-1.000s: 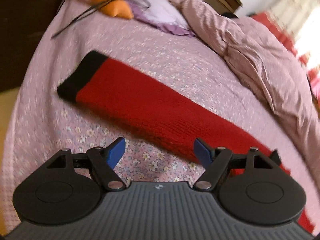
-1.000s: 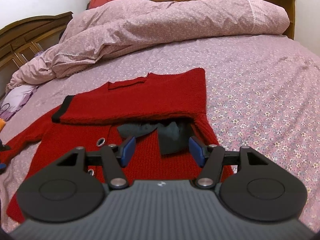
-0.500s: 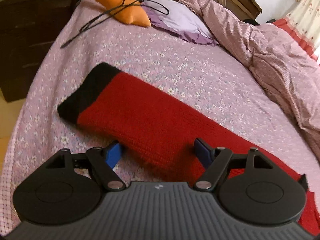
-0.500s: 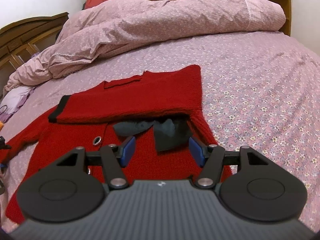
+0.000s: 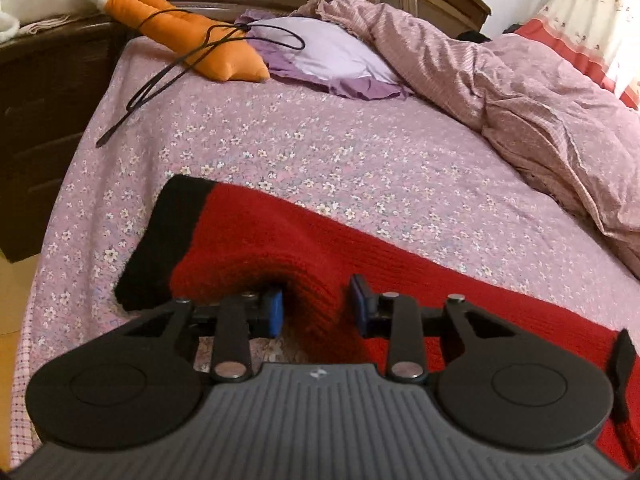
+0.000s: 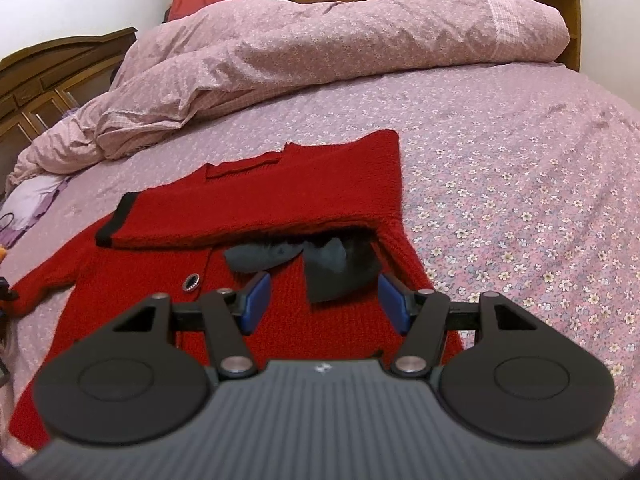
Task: Fold small clothes
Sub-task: 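Grasp the black cuff of the extended red sleeve with the left gripper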
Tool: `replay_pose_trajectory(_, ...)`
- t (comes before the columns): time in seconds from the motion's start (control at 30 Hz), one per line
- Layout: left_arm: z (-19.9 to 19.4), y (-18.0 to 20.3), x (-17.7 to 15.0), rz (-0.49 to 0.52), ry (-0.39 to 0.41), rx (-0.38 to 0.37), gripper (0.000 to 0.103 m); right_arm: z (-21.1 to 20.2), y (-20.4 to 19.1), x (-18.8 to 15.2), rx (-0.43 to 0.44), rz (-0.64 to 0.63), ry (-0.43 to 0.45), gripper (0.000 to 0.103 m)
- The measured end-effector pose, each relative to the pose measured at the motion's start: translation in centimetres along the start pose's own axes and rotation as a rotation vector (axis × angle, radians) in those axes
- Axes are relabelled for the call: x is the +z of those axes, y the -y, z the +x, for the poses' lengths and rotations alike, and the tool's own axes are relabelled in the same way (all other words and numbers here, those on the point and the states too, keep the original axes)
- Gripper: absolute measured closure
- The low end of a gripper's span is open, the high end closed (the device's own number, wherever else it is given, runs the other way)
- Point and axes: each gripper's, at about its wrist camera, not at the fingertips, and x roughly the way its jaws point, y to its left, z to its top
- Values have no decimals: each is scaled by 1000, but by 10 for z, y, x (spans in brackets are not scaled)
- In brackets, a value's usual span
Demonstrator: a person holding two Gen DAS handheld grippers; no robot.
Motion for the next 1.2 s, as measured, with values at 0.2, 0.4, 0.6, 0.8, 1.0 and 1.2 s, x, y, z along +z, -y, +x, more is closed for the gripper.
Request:
replay_pose_trajectory(0.2, -5, 12, 21, 35, 28, -72, 84, -5, 3, 3, -6, 2, 14, 41)
replay_pose_trajectory(0.4, -40, 48, 49, 115, 119, -224, 86, -6, 6, 2, -1, 19, 23, 41)
replay_pose_trajectory(0.6, -82, 108, 56, 177, 164, -398, 86, -7, 5, 0, 11, 22, 29, 41)
replay_pose_trajectory(0.8, -122, 180, 43, 243, 175, -558, 86, -14, 16, 3, 10, 57, 49, 41)
replay_pose_trajectory(1.0, -151, 245, 6, 316, 140, -681, 86, -17, 27, 2, 28, 90, 57, 41)
replay_pose_trajectory(1.2, -164, 292, -49, 404, 61, -743, 86, -16, 36, 0, 37, 119, 54, 41)
